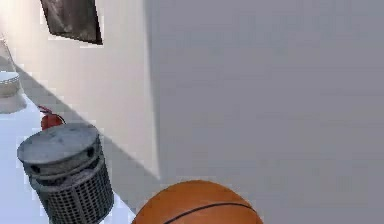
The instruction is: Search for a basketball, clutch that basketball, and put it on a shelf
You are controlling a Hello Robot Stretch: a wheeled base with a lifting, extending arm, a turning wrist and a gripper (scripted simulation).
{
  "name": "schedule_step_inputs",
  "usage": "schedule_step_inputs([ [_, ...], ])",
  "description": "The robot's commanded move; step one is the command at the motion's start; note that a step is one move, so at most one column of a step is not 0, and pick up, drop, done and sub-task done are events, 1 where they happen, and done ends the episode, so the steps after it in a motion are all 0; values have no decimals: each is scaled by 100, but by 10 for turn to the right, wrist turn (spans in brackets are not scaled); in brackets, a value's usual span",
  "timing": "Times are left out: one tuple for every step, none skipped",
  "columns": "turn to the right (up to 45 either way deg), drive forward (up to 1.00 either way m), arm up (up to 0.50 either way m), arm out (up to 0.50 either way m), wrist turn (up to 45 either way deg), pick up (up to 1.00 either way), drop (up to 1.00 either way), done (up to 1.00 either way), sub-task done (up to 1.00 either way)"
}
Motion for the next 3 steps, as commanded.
schedule_step_inputs([
  [-450, 0, 0, 0, 0, 0, 0, 0, 0],
  [-390, 0, 0, 0, 0, 0, 0, 0, 0],
  [0, 95, 0, 0, 0, 0, 0, 0, 0],
])
